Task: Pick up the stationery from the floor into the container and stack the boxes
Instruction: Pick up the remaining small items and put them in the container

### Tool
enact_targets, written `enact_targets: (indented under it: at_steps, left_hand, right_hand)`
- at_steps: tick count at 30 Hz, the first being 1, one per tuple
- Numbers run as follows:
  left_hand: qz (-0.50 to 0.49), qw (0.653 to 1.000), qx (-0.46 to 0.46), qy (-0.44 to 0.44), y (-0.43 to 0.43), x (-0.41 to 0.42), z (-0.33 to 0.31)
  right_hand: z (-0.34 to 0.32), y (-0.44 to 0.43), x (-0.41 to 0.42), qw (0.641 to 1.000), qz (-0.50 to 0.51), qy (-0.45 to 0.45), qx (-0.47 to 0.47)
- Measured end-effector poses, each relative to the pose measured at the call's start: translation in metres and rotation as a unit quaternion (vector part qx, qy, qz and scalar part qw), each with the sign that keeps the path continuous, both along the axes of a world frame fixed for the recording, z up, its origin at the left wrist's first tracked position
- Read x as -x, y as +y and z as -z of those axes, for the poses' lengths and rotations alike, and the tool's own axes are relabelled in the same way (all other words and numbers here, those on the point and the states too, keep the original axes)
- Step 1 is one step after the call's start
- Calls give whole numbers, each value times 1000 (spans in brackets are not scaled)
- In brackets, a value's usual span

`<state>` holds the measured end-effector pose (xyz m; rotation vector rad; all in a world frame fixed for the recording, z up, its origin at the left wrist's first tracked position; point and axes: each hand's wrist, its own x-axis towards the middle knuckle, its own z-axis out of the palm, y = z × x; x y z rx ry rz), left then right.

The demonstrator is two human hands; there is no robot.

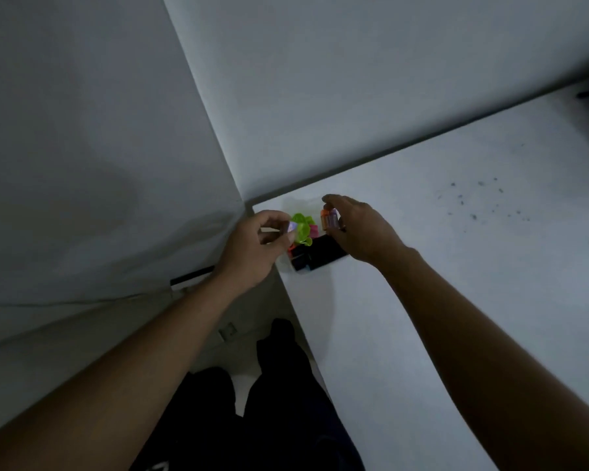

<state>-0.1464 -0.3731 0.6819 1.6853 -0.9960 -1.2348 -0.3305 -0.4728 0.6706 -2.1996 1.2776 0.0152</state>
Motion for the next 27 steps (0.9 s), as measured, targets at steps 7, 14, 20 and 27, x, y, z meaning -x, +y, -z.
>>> enact_targets:
  at_steps: [7,14,20,27]
  left_hand:
    - [-39,999,-7,-6,-6,-2,4]
    - [-28,999,-8,-14,-20,-1,-3]
    - [-22,1000,-9,-20,-27,6,-4]
    - [-25,998,-22,-44,-37,11,-1]
  right_hand:
    - [10,-13,-10,998,-36,34,26]
    - [13,-20,-13,998,-26,27,-47]
    - [21,-22,1,999,14,8,35]
    - [30,-21,-5,999,22,26,42]
